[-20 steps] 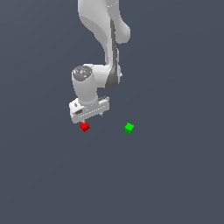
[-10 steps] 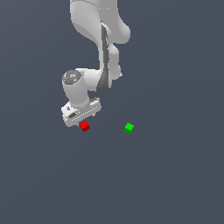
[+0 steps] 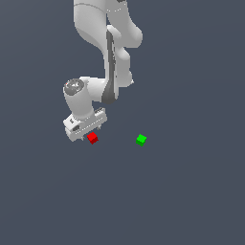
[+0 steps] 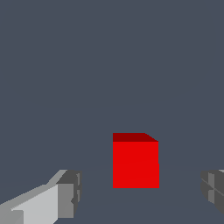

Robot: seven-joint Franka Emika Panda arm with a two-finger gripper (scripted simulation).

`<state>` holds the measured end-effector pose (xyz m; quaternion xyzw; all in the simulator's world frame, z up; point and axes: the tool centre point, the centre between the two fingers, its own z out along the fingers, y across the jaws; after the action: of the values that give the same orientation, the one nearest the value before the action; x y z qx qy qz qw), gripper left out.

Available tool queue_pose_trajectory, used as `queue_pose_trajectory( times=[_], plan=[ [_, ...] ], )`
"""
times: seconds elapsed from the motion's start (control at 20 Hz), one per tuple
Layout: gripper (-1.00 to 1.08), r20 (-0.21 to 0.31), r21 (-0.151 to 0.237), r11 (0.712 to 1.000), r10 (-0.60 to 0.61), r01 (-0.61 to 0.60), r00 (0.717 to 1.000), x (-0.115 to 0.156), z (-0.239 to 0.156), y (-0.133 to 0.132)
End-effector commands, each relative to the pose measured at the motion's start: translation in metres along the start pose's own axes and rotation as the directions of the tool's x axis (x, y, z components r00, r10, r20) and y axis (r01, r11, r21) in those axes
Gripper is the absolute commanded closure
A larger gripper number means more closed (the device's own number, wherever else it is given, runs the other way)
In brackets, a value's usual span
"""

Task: Stack the red cube on top of the green cube.

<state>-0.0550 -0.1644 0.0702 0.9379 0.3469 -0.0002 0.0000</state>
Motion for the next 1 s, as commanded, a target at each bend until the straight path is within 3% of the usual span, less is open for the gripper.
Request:
queue_pose_trajectory(
  times=[0.0,0.9,0.95],
  plan=[
    [-0.92,0.0,0.0,1.0,0.0,0.0,1.0,0.0,0.0,0.0],
    [-0.92,0.0,0.0,1.0,-0.004,0.004,1.0,0.0,0.05,0.001],
    [1.08,0.0,0.0,1.0,-0.004,0.004,1.0,0.0,0.05,0.001]
  ],
)
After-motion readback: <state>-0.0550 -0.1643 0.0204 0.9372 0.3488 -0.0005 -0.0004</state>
